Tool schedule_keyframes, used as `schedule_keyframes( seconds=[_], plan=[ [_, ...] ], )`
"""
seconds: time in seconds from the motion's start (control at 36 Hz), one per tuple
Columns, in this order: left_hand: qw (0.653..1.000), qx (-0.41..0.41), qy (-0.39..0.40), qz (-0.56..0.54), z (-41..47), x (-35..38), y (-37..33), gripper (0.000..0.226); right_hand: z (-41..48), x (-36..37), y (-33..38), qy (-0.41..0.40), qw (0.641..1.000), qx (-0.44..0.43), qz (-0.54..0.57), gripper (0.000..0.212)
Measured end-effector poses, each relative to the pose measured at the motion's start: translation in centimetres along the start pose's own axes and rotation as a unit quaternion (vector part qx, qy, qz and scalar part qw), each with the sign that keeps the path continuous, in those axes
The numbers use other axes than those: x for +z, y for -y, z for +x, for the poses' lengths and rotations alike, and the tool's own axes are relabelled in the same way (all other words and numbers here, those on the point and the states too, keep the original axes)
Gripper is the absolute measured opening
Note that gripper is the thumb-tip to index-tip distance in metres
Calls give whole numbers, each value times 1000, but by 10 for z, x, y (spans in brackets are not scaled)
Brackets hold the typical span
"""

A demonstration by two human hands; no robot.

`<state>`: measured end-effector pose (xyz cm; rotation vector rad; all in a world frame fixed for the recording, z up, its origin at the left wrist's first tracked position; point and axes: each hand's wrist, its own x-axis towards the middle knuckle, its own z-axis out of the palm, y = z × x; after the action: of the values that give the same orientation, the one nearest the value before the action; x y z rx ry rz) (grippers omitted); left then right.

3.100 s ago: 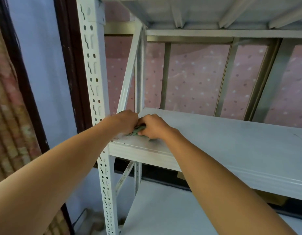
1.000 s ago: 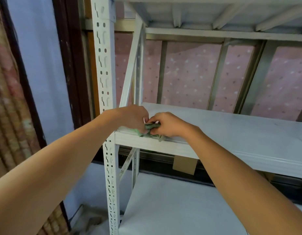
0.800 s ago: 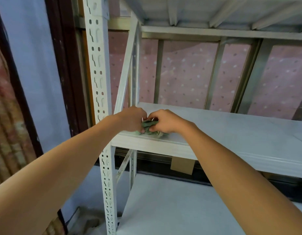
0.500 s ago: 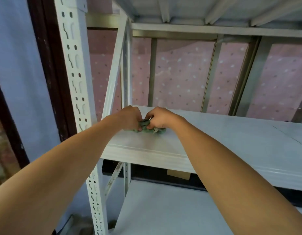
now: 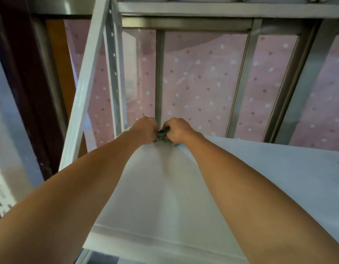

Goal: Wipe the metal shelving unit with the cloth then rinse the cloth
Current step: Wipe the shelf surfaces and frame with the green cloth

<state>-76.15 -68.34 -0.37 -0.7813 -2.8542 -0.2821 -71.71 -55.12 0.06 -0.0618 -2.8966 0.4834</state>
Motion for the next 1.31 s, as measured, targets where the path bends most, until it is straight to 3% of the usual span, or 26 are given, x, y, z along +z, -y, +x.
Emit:
schedule_keyframes(
  seconds=[0.22, 0.47, 0.75, 1.31],
  plan=[
    [1000, -13, -8, 0, 45, 13, -9, 20, 31, -4, -31, -5, 999, -11, -35, 34],
    [1000, 17, -3, 5, 29, 12, -29, 19, 1, -8, -39, -22, 998, -18, -60, 33],
    [997, 73, 21, -2, -58, -9, -62, 16, -99, -24, -33, -18, 1000, 3, -13, 34],
    [994, 95, 46, 18, -259, -44, -106, 23, -313, -42, 45, -25, 997, 32, -60, 39]
  ],
)
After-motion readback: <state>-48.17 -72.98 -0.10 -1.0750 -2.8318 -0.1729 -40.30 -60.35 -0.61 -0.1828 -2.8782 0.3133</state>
